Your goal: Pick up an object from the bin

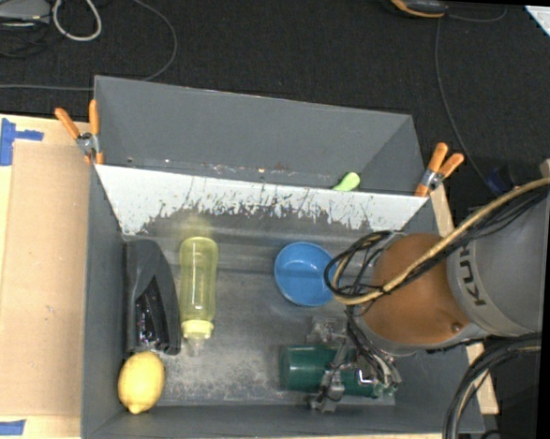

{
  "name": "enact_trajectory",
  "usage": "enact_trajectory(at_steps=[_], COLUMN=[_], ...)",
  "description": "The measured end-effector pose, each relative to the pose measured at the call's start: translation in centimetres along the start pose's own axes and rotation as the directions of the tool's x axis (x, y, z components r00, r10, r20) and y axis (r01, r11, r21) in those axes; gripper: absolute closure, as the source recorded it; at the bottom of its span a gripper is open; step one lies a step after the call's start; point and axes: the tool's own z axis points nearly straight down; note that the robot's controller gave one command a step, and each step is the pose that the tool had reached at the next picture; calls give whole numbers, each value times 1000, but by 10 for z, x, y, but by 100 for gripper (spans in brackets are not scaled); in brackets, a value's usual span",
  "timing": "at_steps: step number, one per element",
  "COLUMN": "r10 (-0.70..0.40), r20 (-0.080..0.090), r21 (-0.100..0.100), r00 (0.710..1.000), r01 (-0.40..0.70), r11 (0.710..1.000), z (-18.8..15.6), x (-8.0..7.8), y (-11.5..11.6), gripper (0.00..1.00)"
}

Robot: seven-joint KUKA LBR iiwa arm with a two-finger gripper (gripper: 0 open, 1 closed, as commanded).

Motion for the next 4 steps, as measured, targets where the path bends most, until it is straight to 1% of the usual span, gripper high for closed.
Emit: enact_trajectory(at_steps=[1, 2, 3, 4], r10=[-23, -3, -56, -12], r20=[8, -4, 22, -3], r21=[-1, -1, 0, -1], r00=[1000, 1000, 998, 1000], r01=[23, 3, 56, 12], r11=[1000, 1000, 998, 1000], z=[-61, -8, -2, -6], x=[9, 3, 9, 5], y=[10, 2, 20, 4], gripper=[0, 0, 0, 100])
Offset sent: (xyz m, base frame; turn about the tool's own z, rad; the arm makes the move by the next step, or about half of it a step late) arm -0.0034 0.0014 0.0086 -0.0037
